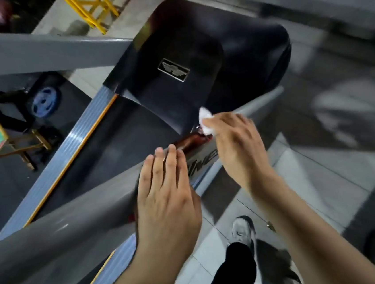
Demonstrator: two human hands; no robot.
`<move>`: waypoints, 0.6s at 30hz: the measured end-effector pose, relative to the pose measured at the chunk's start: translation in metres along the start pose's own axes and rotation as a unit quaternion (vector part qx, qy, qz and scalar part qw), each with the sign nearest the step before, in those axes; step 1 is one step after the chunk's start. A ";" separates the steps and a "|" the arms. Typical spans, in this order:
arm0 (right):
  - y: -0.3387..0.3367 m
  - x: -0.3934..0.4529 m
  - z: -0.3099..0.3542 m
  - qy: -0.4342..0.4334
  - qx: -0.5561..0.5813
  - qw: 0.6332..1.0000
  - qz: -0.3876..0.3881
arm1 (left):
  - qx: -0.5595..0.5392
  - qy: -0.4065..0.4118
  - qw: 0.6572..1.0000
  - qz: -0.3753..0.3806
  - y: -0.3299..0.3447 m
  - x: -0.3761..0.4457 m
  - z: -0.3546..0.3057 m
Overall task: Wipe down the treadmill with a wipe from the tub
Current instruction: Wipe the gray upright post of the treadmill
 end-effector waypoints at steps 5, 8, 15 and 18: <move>0.044 0.005 -0.008 0.021 0.276 0.951 0.140 | -0.004 -0.030 0.999 0.037 0.012 0.029 -0.013; 0.056 0.017 -0.018 0.117 0.344 0.912 0.191 | -0.006 -0.044 0.997 0.064 0.020 0.041 -0.019; 0.069 0.008 -0.057 0.200 0.325 0.920 0.091 | -0.010 -0.049 0.993 0.108 0.028 0.059 -0.027; 0.080 0.029 -0.093 0.276 0.265 0.911 0.155 | -0.032 -0.045 0.994 0.096 0.033 0.063 -0.030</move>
Point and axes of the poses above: each hand's wrist, its own x-axis towards the middle knuckle, its own y-axis out of the palm, z = x × y, the point moved 4 cm from there along x, towards the middle knuckle, and after that the axes turned 10 degrees about -x, right-handed, at the moved point
